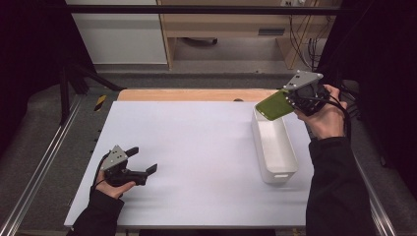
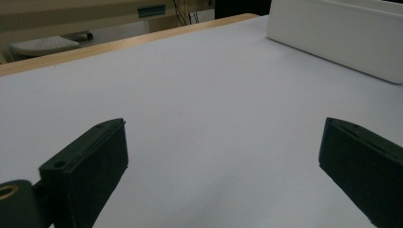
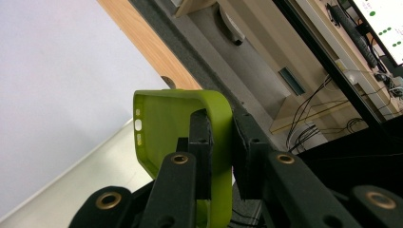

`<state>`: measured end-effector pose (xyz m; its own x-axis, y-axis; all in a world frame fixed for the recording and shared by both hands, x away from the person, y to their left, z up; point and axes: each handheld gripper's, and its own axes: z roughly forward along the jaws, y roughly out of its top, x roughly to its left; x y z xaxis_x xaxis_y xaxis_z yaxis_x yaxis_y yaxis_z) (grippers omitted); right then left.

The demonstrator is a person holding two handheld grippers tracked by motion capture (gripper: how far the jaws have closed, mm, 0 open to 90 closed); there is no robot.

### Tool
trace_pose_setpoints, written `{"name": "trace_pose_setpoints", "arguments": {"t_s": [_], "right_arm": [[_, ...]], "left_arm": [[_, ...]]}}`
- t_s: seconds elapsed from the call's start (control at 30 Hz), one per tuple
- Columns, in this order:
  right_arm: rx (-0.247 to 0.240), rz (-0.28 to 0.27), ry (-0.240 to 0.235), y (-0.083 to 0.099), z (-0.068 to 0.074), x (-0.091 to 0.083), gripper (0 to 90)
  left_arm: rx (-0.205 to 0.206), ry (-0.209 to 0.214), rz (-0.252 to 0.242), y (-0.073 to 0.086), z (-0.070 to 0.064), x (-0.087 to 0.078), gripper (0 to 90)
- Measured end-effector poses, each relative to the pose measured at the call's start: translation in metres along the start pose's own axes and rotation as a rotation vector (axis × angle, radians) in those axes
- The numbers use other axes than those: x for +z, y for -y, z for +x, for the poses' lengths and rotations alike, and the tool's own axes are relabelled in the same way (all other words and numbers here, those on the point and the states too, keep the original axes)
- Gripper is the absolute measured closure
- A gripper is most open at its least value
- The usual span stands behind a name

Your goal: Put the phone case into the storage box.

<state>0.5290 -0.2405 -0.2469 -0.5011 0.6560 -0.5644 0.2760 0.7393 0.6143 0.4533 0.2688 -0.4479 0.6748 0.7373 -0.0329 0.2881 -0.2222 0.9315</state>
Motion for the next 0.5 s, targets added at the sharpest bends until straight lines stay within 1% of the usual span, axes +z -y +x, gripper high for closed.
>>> {"name": "trace_pose_setpoints", "arguments": {"t_s": [0.1,0.2,0.4,0.5], "right_arm": [[-0.017,0.01,0.006,0.001,-0.001,0.004,79.3],[-0.025,0.018,0.002,0.002,-0.002,0.007,79.4],[-0.056,0.021,0.002,0.005,-0.006,0.01,79.4],[-0.055,0.023,-0.001,0.007,-0.008,0.012,79.4]], "left_arm": [[0.001,0.0,0.001,0.0,0.0,0.0,2.4],[0.001,0.001,0.003,0.001,0.0,0.001,2.4],[0.0,0.003,0.01,0.002,0.001,0.002,2.4],[-0.001,0.002,0.012,0.002,0.001,0.003,2.4]]}}
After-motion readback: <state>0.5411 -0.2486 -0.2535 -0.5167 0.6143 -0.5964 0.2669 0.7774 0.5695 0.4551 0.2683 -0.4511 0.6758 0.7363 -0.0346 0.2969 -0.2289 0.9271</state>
